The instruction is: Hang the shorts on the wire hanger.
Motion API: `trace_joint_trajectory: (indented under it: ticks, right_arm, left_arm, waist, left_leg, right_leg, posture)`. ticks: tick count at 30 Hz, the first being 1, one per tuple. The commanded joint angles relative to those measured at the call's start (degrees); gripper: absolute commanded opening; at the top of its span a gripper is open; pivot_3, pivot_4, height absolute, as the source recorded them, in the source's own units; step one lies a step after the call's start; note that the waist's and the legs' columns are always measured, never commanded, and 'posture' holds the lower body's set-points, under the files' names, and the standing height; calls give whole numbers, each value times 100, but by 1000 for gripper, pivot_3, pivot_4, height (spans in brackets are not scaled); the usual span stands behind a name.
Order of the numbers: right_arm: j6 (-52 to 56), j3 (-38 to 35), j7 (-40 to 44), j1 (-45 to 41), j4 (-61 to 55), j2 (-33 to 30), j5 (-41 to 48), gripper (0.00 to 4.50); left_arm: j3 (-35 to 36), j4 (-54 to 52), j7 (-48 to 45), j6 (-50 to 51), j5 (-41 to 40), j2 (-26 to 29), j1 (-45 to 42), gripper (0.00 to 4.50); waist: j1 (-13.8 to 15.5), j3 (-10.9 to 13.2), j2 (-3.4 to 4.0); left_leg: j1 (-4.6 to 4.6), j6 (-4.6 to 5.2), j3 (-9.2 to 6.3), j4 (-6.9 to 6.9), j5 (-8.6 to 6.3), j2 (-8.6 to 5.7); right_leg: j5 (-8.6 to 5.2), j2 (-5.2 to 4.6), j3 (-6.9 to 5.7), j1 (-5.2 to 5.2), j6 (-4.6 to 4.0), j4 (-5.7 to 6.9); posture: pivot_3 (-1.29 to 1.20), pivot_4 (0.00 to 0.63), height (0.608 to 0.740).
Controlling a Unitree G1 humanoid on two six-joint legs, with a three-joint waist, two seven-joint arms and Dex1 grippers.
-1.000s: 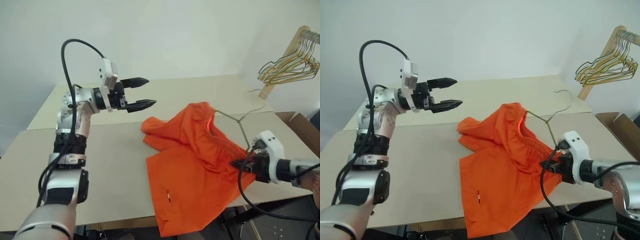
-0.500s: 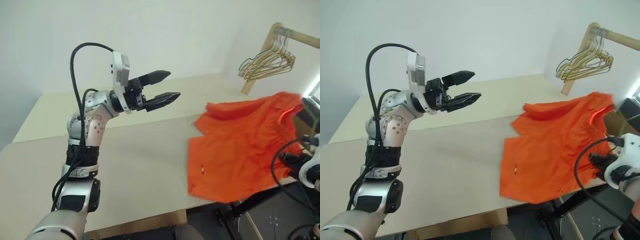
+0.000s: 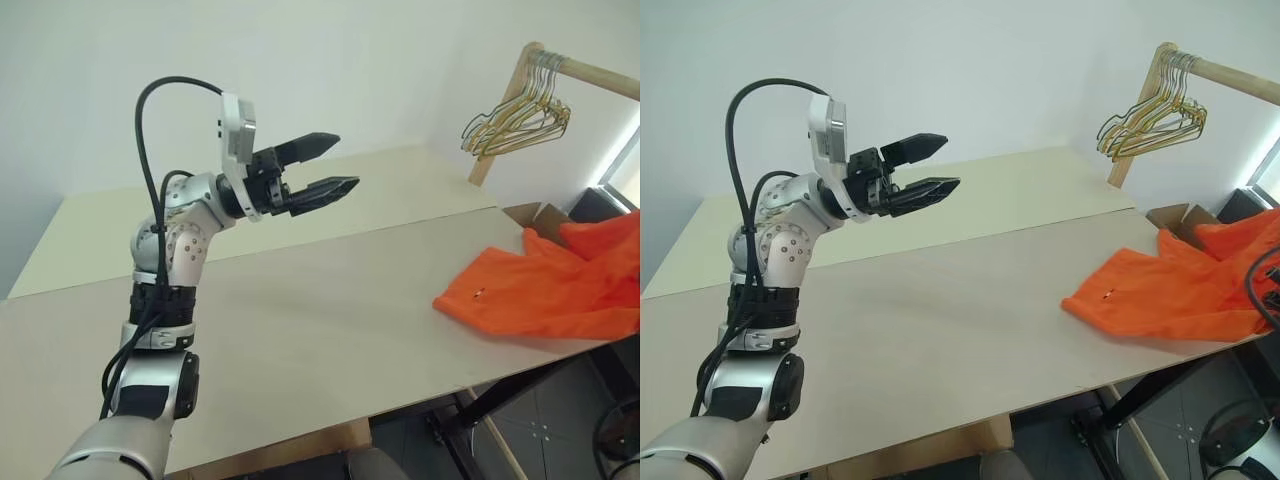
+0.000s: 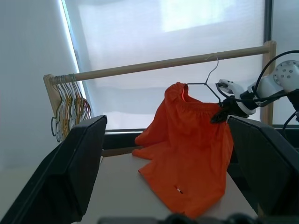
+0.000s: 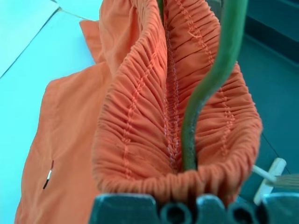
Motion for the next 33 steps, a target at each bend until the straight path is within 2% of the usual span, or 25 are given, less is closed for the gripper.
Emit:
trace_joint_trajectory:
  ticks: [1, 11, 19, 33]
  right_arm:
    - [-598, 150, 47, -471, 596, -485, -174, 0]
    - [-1603, 664, -17, -1191, 2133, -1067, -436, 0]
    - [-2414, 352, -882, -1789, 3475, -1277, -623, 0]
    - [-2679, 152, -1726, -1761, 3915, -1089, -503, 0]
  left_arm:
    - [159, -233, 77, 10, -162, 94, -105, 4454]
    - [231, -600, 167, 241, -527, 200, 64, 4454]
    - [195, -701, 156, 352, -649, 263, 89, 4454]
    - [109, -787, 89, 330, -602, 335, 233, 4454]
  waist:
    - [-2, 2, 4]
    - [21, 4, 6]
    - [128, 8, 7]
    - [184, 10, 7]
  left_leg:
    - [1, 0, 3, 0, 0, -2]
    - [14, 0, 12, -8, 0, -3]
    - [17, 0, 16, -13, 0, -5]
    - [9, -3, 18, -19, 1, -7]
  right_leg:
    - [0, -3, 3, 0, 1, 0]
    - [-2, -5, 10, 13, 5, -12]
    - [-2, -6, 13, 14, 6, -21]
    - [1, -9, 13, 18, 13, -44]
  posture:
    - [-233, 0, 740]
    - [-212, 0, 740]
    - [-199, 0, 740]
    - [-194, 0, 740]
